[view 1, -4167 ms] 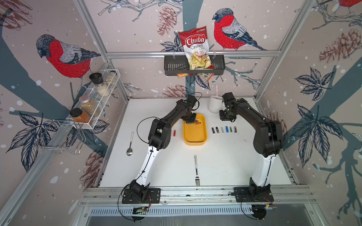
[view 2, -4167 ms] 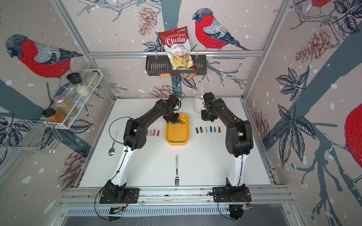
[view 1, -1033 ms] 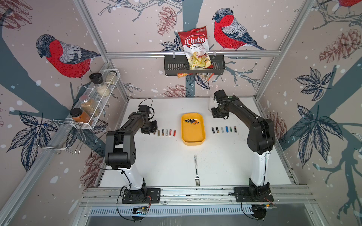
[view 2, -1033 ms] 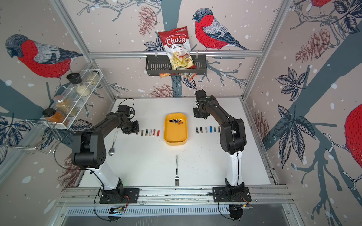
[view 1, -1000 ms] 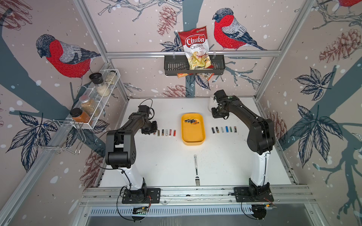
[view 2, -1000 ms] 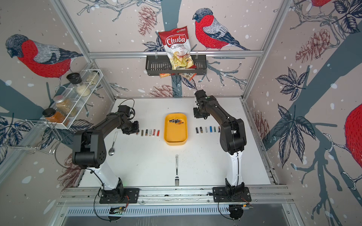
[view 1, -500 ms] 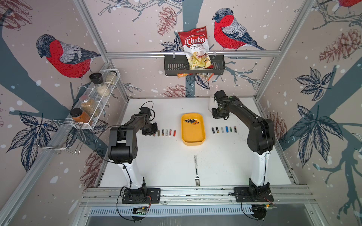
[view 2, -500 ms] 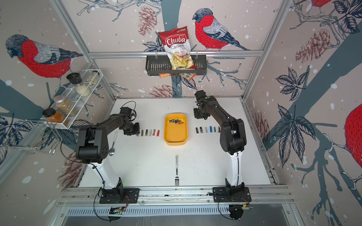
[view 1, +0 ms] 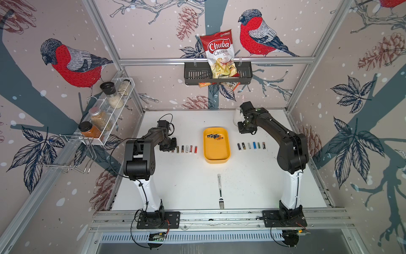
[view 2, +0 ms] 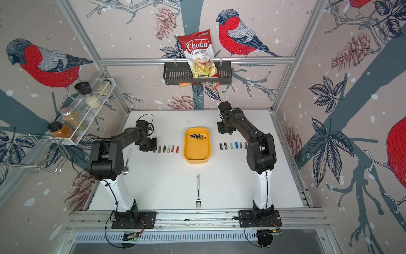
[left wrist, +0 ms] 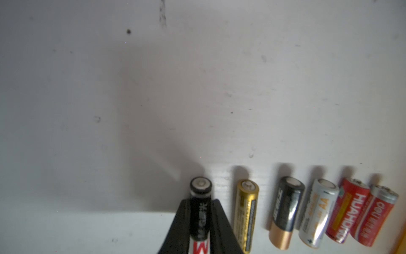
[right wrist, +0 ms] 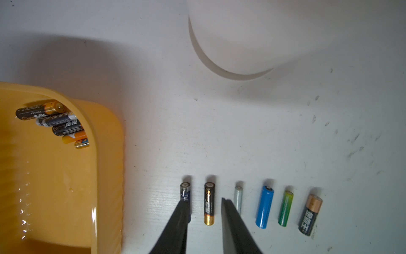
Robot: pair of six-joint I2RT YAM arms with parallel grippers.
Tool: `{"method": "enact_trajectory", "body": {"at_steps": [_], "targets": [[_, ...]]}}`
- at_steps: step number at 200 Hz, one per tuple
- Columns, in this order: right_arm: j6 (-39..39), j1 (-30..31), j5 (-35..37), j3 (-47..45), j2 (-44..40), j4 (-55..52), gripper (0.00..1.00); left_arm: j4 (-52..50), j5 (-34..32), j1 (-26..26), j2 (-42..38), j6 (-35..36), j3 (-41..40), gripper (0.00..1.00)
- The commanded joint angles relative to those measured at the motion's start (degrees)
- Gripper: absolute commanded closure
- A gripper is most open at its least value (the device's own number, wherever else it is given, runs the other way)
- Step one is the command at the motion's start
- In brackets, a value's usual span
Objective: Take the batteries out of the storage box
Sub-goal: Place the battery at the center of the board.
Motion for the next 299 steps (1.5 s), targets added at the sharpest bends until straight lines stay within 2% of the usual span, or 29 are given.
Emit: {"method": "enact_trajectory", "body": {"at_steps": [1, 299], "targets": [[-0.23, 0.10, 0.55, 0.00, 0.11, -0.71, 0.68, 0.16, -0.34, 0.23, 0.18, 0.56, -0.19, 0.80], [-0.18, -0.01, 0.44, 0.13, -0.19, -0.75, 0.68, -1.69, -0.52, 0.05, -0.88, 0.50, 1.42, 0.69]]}}
